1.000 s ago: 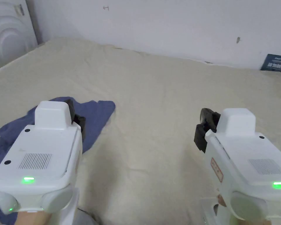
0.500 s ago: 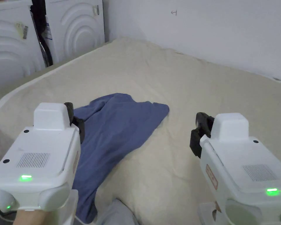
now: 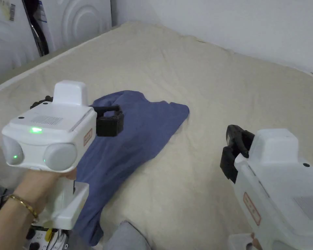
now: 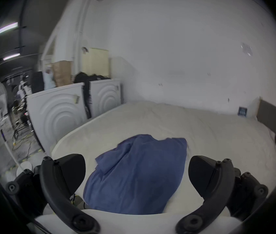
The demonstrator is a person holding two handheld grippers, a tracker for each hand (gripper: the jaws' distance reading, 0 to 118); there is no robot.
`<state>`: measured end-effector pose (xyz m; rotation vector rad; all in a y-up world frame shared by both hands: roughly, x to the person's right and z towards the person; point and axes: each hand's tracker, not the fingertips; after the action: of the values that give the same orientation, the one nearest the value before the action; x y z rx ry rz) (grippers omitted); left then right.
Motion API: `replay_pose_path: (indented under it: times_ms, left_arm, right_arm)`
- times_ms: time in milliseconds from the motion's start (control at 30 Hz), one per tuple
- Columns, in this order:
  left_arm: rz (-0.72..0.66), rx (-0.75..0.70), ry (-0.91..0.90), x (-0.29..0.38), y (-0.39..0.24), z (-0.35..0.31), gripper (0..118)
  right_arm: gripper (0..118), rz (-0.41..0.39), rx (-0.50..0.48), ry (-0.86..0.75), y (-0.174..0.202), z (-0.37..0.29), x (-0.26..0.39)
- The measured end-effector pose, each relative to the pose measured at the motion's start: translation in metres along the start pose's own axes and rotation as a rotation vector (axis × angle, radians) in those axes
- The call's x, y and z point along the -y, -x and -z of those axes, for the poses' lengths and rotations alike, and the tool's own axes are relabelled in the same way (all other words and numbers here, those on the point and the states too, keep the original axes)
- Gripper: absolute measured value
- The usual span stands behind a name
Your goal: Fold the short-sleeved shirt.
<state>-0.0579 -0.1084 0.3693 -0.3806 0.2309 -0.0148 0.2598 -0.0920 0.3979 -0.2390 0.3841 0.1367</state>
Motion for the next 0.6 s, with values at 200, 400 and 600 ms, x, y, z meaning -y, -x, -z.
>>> replay_pose_path:
  times_ms: [200, 400, 600]
  left_arm:
    - [0.027, 0.099, 0.241, -0.014, -0.03, 0.145, 118]
    - [-0.044, 0.172, 0.52, 0.0, -0.068, 0.273, 118]
    - [-0.02, 0.07, 0.772, 0.028, -0.084, 0.325, 84]
  right_arm:
    - [2, 0.05, 0.092, 0.104, -0.018, 0.013, 0.025]
    - [2, 0.058, 0.18, 0.153, -0.044, 0.024, 0.041]
    - [2, 0.05, 0.24, 0.191, -0.065, 0.03, 0.053]
